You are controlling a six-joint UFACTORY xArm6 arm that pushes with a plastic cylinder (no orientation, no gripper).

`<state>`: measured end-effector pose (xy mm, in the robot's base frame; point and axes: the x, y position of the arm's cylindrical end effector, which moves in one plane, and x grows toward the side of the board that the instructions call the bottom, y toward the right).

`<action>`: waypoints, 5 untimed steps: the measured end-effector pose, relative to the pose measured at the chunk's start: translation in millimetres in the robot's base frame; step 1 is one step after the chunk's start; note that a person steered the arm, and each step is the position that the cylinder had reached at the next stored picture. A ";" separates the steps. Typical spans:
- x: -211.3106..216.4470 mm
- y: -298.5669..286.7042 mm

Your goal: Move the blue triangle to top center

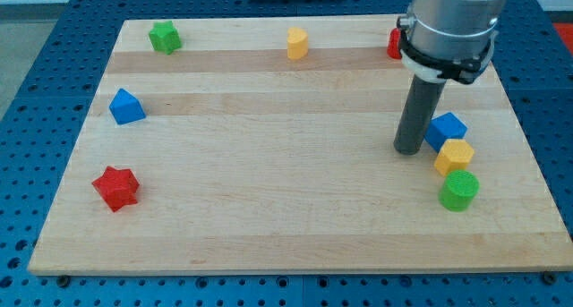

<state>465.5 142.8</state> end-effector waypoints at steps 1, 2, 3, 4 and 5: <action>-10.7 1.1; -23.2 1.5; -26.0 5.9; -26.0 20.7; -1.6 7.6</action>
<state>464.0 150.3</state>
